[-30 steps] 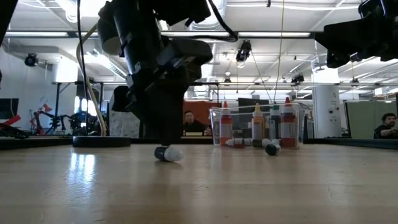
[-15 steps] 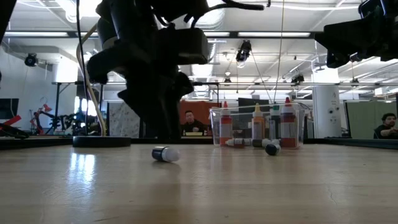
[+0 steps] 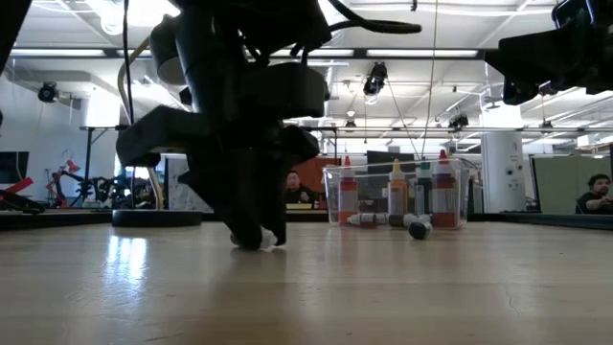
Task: Pick & Place food coloring
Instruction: Put the small blue food coloring bottle into the transparent bin
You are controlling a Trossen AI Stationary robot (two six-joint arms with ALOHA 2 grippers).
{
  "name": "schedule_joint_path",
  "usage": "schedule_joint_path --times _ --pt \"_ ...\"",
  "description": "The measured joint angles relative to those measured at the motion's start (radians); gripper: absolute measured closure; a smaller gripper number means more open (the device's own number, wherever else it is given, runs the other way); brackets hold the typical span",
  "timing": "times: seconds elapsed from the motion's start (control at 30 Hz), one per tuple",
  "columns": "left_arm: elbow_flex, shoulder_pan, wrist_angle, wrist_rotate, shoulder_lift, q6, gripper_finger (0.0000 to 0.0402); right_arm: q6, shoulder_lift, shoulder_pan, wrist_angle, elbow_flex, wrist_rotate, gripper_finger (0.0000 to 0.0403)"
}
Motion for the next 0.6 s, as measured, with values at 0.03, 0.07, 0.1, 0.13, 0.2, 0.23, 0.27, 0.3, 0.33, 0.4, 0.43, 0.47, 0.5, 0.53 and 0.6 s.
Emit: schedule_joint_path --times 0.03,0.07,0.1,0.13,0.2,0.23,0.27,0.3,0.33,0.4,0.43,0.47,0.5,0.53,0.6 --pt "0.0 0.0 -0.009 -0.013 0.002 0.005 0.029 0.0 0.0 0.0 0.0 0.0 0.0 0.028" --pt "0.0 0.0 -0.015 -0.021 0.005 0.008 0.0292 0.0 0.0 0.0 0.0 0.0 0.0 0.028" --pt "0.001 0.001 -0.014 -0.028 0.007 0.01 0.0297 0.0 0.0 0.0 0.0 0.0 0.0 0.028" --pt "0.001 0.002 -0.014 -0.032 0.007 0.012 0.0304 0.0 0.0 0.0 0.0 0.0 0.0 0.028" --pt "0.001 0.008 -0.021 -0.039 0.007 0.029 0.0326 0.0 0.0 0.0 0.0 0.0 0.0 0.028" --pt "0.002 0.012 -0.026 -0.042 0.007 0.036 0.0339 0.0 0.0 0.0 0.0 0.0 0.0 0.028" --pt "0.002 0.016 -0.032 -0.047 0.007 0.038 0.0351 0.0 0.0 0.0 0.0 0.0 0.0 0.028" --pt "0.003 0.021 -0.039 -0.055 0.007 0.039 0.0363 0.0 0.0 0.0 0.0 0.0 0.0 0.028" --pt "0.002 0.028 -0.042 -0.058 0.007 0.039 0.0368 0.0 0.0 0.0 0.0 0.0 0.0 0.028" --pt "0.006 0.045 -0.045 -0.065 0.008 0.04 0.0368 0.0 0.0 0.0 0.0 0.0 0.0 0.028" --pt "0.012 0.056 -0.05 -0.069 0.009 0.043 0.0368 0.0 0.0 0.0 0.0 0.0 0.0 0.028" --pt "0.021 0.068 -0.057 -0.077 0.009 0.047 0.0368 0.0 0.0 0.0 0.0 0.0 0.0 0.028" --pt "0.034 0.085 -0.061 -0.084 0.009 0.057 0.0368 0.0 0.0 0.0 0.0 0.0 0.0 0.028" --pt "0.056 0.106 -0.065 -0.097 0.009 0.071 0.0368 0.0 0.0 0.0 0.0 0.0 0.0 0.028" --pt "0.127 0.159 -0.06 -0.128 0.009 0.11 0.0368 0.0 0.0 0.0 0.0 0.0 0.0 0.028"
